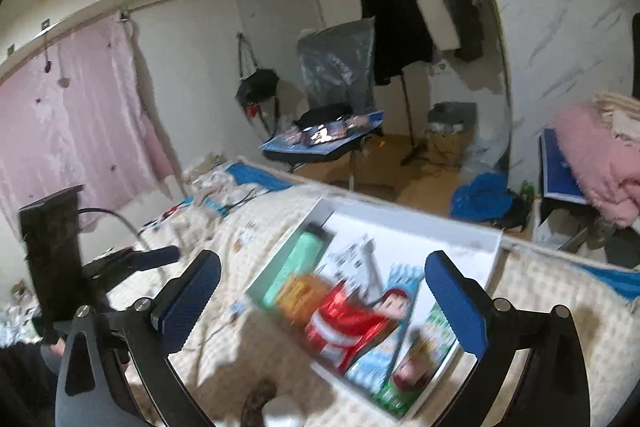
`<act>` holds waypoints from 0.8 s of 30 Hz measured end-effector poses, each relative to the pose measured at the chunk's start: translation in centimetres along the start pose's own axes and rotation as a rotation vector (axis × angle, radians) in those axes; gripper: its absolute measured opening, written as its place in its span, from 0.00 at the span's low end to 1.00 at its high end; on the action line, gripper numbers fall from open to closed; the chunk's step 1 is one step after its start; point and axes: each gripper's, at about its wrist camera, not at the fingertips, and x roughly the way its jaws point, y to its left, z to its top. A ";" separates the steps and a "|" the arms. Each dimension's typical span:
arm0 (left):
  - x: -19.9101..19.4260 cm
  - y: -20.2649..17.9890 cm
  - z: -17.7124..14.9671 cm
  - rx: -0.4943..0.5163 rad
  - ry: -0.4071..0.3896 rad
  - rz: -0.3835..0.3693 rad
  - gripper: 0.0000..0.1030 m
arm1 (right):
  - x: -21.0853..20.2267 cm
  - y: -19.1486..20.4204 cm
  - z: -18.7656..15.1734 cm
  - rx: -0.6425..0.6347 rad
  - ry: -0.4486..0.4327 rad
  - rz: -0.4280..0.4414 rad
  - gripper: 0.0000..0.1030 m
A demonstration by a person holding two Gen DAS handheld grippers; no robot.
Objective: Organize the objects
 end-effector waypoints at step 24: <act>0.8 -1.7 -6.4 0.036 0.103 -0.086 0.92 | 0.6 0.3 -9.1 0.019 0.178 0.090 0.99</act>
